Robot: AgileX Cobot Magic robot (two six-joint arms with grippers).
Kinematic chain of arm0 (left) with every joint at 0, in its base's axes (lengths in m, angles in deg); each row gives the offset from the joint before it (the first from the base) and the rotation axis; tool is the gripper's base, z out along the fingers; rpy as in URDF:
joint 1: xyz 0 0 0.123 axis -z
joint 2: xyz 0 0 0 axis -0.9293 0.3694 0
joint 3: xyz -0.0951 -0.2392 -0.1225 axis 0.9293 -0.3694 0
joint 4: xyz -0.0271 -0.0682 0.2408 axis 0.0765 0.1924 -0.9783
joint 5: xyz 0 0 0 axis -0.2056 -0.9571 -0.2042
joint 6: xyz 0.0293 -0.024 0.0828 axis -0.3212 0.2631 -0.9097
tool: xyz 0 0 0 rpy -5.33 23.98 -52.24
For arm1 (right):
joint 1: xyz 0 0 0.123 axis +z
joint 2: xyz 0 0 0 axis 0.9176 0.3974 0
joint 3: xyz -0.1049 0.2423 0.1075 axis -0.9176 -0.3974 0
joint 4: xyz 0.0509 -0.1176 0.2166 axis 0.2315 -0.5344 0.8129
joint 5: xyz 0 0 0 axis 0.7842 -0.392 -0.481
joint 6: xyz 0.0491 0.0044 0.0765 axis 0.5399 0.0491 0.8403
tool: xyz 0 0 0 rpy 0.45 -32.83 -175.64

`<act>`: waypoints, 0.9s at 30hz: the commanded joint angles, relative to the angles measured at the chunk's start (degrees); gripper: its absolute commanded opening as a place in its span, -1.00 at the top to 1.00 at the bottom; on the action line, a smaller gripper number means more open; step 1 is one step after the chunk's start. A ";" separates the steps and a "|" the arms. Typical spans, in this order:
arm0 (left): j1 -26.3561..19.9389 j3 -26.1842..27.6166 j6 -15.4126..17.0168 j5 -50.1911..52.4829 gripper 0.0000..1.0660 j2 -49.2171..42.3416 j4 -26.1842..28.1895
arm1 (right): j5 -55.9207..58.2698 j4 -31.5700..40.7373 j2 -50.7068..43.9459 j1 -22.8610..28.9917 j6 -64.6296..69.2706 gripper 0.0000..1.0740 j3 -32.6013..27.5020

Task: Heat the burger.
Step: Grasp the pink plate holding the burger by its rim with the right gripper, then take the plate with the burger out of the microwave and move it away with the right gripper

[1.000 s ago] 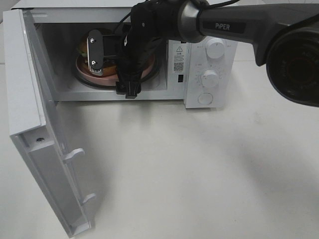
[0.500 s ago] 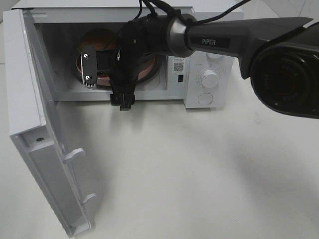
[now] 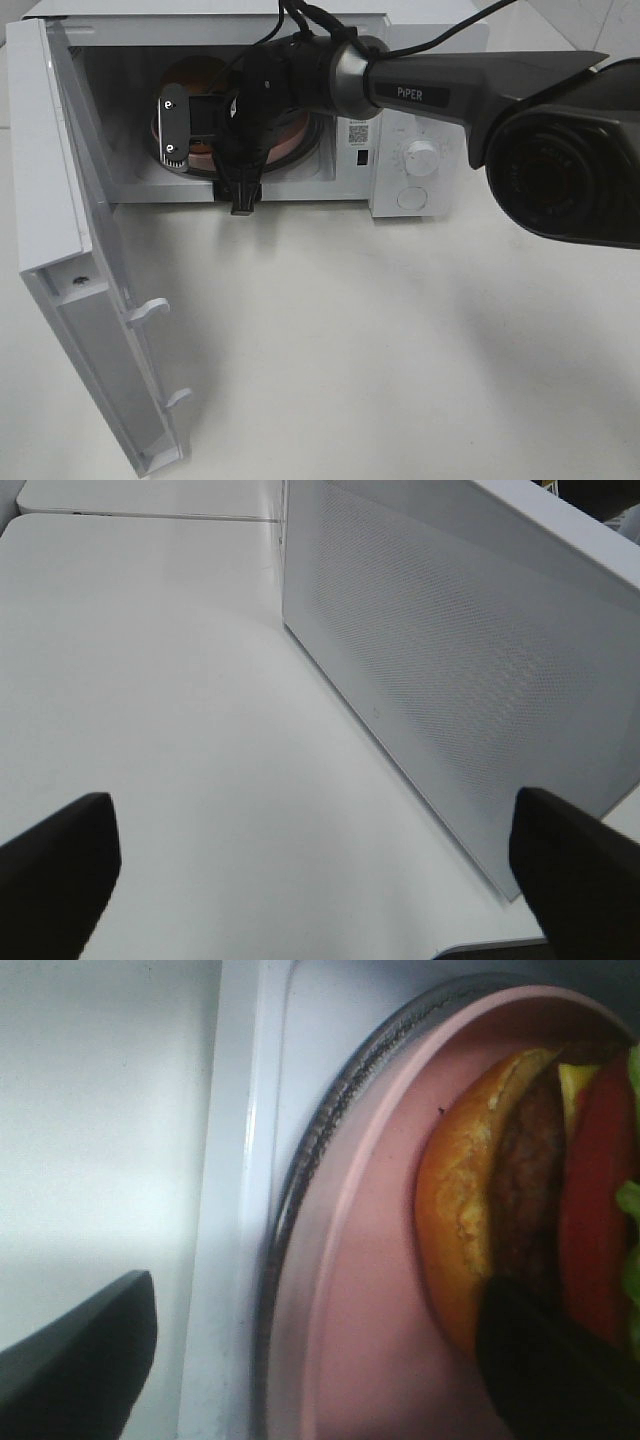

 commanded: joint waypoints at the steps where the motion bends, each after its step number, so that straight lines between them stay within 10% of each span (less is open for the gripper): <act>1: -0.11 -0.06 0.00 0.74 -0.83 -0.97 0.34 | 0.86 0.17 1.15 -1.03 -0.11 -0.53 0.40; 6: -0.11 -0.06 0.00 0.74 -0.83 -0.97 0.29 | 1.95 0.06 1.49 -1.09 0.06 -0.29 0.40; 17: -0.11 -0.06 0.00 0.74 -0.83 -0.97 0.29 | 3.72 0.40 0.97 -1.03 -0.17 1.00 0.40; 27: -0.11 -0.06 0.00 0.74 -0.83 -0.97 0.29 | 4.35 1.03 -0.40 -0.86 -1.38 1.00 0.40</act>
